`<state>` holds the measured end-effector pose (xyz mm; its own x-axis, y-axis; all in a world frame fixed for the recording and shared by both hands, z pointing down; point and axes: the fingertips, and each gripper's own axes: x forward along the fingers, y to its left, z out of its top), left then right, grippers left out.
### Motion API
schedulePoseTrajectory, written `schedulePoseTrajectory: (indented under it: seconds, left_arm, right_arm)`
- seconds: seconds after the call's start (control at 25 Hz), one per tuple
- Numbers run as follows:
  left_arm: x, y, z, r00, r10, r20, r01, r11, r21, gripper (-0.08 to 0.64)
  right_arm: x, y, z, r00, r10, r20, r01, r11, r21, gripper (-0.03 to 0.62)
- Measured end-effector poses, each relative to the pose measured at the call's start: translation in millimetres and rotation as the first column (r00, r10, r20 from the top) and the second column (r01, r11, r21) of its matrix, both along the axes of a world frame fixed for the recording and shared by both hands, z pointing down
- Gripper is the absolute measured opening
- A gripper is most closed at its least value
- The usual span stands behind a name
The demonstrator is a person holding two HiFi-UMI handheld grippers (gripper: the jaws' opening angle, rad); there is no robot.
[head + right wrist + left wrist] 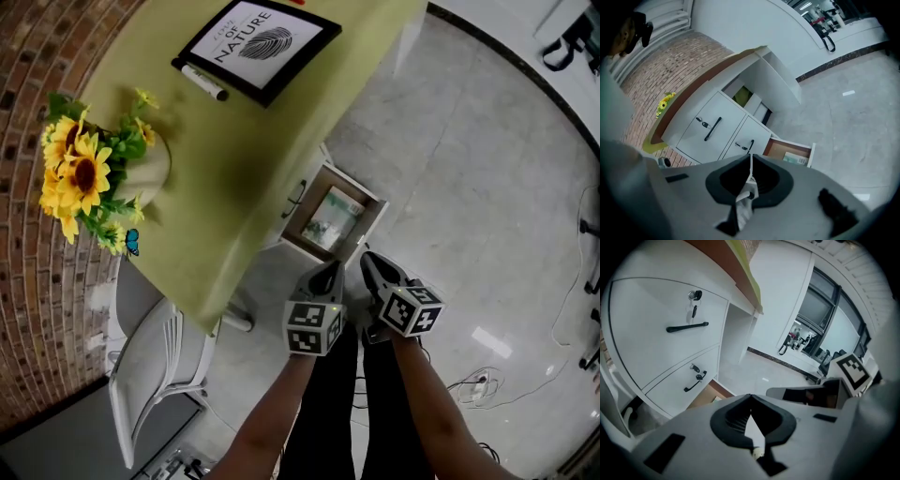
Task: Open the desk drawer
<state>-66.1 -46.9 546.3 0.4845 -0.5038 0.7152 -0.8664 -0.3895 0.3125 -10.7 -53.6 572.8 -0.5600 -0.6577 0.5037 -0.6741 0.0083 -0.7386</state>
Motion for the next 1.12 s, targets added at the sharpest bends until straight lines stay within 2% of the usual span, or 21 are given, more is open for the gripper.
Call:
schedulePoseTrajectory:
  seconds: [0.16,0.4,0.6,0.8,0.92,1.04,1.12]
  left_arm:
    - [-14,-9,22,1.000,-0.007,0.025,0.007,1.000,-0.004,0.009]
    - [-32,-26,49,0.999,-0.006,0.052,0.006,1.000,-0.001,0.009]
    - [-43,-40,67,0.998,-0.004,0.065,0.003,1.000,0.014,0.009]
    - [-50,-50,84,0.997,0.017,0.074,-0.018,1.000,0.013,0.009]
    - [-59,-58,92,0.997,0.017,0.079,-0.018,1.000,0.003,0.009]
    - [-67,-67,99,0.996,0.016,0.092,-0.016,1.000,0.000,0.009]
    - [-73,-73,104,0.995,0.011,0.103,-0.012,1.000,0.002,0.009]
  right_arm:
    - [-13,-12,25,0.998,-0.012,0.057,0.014,0.999,-0.036,0.021]
    - [-36,-36,49,0.993,-0.037,0.109,0.041,0.999,-0.035,0.021]
    - [-54,-59,68,0.986,-0.031,0.165,0.038,0.998,-0.042,0.023]
    - [-61,-81,90,0.978,0.013,0.206,0.000,0.998,-0.063,0.025]
    - [-73,-93,103,0.972,0.017,0.235,0.001,0.997,-0.076,0.047]
    - [-88,-110,109,0.961,0.008,0.276,0.010,0.998,-0.063,0.097]
    - [-95,-122,111,0.960,0.004,0.282,0.009,0.999,-0.044,0.097]
